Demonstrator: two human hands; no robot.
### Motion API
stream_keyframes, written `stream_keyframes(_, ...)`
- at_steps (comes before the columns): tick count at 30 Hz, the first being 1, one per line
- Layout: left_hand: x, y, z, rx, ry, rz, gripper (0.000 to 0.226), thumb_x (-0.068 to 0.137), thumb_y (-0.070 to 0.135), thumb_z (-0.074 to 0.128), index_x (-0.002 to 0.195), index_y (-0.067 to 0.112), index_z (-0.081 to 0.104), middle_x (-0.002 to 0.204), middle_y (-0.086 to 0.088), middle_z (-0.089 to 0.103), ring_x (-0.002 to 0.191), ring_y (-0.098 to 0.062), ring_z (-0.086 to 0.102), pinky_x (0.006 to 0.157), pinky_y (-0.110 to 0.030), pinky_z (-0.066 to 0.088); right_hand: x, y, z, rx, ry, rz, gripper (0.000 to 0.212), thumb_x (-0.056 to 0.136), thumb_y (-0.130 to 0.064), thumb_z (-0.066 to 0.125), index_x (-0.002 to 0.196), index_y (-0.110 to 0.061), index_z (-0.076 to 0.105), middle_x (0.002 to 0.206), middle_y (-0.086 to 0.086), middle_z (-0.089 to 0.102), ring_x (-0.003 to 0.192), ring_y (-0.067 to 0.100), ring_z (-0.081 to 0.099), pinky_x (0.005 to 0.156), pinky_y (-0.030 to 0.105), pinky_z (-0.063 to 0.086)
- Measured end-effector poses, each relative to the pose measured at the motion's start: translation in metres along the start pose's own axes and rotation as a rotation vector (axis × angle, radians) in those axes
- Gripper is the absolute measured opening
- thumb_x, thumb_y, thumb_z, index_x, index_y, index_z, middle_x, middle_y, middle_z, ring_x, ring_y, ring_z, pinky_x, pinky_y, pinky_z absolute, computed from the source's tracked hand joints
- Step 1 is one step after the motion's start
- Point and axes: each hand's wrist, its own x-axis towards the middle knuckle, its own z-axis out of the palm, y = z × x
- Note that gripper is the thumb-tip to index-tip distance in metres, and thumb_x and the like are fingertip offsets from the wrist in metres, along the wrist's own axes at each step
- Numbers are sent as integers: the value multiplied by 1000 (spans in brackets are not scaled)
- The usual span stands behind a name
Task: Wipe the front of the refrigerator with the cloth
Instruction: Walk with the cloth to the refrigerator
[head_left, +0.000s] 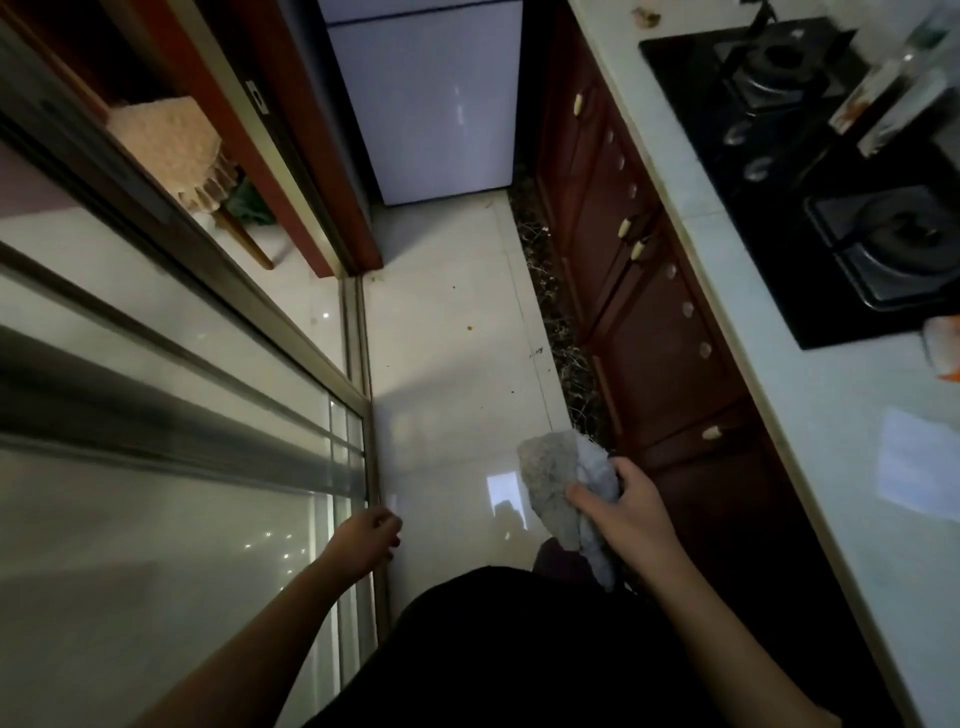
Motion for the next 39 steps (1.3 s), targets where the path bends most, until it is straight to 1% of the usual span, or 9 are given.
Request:
stream_keyframes(4, 43, 39, -21, -18, 5, -5, 21, 94, 21, 55, 80, 10, 66, 75, -9, 67, 63, -21, 63, 63, -29, 51, 67, -44, 6, -34, -81, -30, 22, 82, -24, 82, 96, -19, 66, 93, 0, 73, 86, 13, 69, 75, 28, 55)
stream_keyframes(6, 58, 51, -33, -51, 24, -53, 19, 94, 20, 56, 78, 15, 64, 76, -10, 67, 66, -23, 63, 64, -32, 52, 108, -71, 12, -84, -122, -60, 24, 81, -27, 83, 94, -20, 65, 92, 0, 72, 86, 15, 68, 75, 32, 56)
stream_keyframes(10, 67, 80, -56, -125, 127, -158, 24, 88, 38, 56, 75, 19, 62, 76, -9, 69, 63, -22, 62, 47, -23, 41, 186, -138, 22, -177, -259, -125, 26, 81, -28, 82, 96, -20, 63, 93, 0, 70, 88, 17, 67, 73, 32, 52)
stream_keyframes(14, 83, 88, -69, -247, 201, -303, 23, 96, 13, 54, 75, 11, 61, 65, -8, 63, 50, -19, 56, 35, -17, 35, 249, -216, 31, -240, -376, -225, 22, 83, -28, 81, 95, -20, 63, 89, -4, 68, 80, 10, 64, 61, 20, 48)
stream_keyframes(17, 95, 92, -78, -308, 218, -398, 24, 97, 15, 55, 74, 11, 62, 54, -1, 63, 43, -16, 56, 40, -17, 33, 293, -266, 39, -264, -402, -272, 23, 82, -28, 81, 93, -20, 62, 89, -3, 68, 82, 12, 65, 66, 27, 48)
stream_keyframes(23, 160, 138, -125, -347, 189, -467, 23, 98, 17, 52, 77, 7, 57, 60, -8, 56, 42, -19, 51, 43, -15, 29, 382, -346, 55, -271, -424, -270, 23, 82, -30, 81, 95, -21, 64, 91, -2, 71, 84, 14, 68, 67, 29, 50)
stream_keyframes(28, 258, 216, -200, -271, 141, -328, 28, 92, 26, 57, 70, 9, 62, 67, -21, 67, 54, -25, 60, 44, -20, 37, 442, -397, 63, -213, -304, -201, 24, 82, -29, 80, 98, -18, 66, 94, 3, 72, 88, 18, 69, 77, 36, 55)
stream_keyframes(33, 335, 352, -281, -209, 104, -136, 20, 94, 16, 57, 75, 11, 61, 74, -13, 66, 57, -22, 59, 44, -22, 41, 493, -442, 61, -134, -187, -149, 19, 83, -25, 80, 96, -17, 69, 92, 3, 74, 88, 19, 70, 79, 36, 56)
stream_keyframes(39, 415, 458, -350, -133, 141, 14, 16, 93, 23, 56, 89, 13, 68, 81, -6, 72, 70, -24, 69, 74, -36, 56, 572, -482, 63, -125, -132, -61, 33, 75, -40, 81, 101, -24, 69, 98, -2, 74, 91, 18, 71, 87, 48, 60)
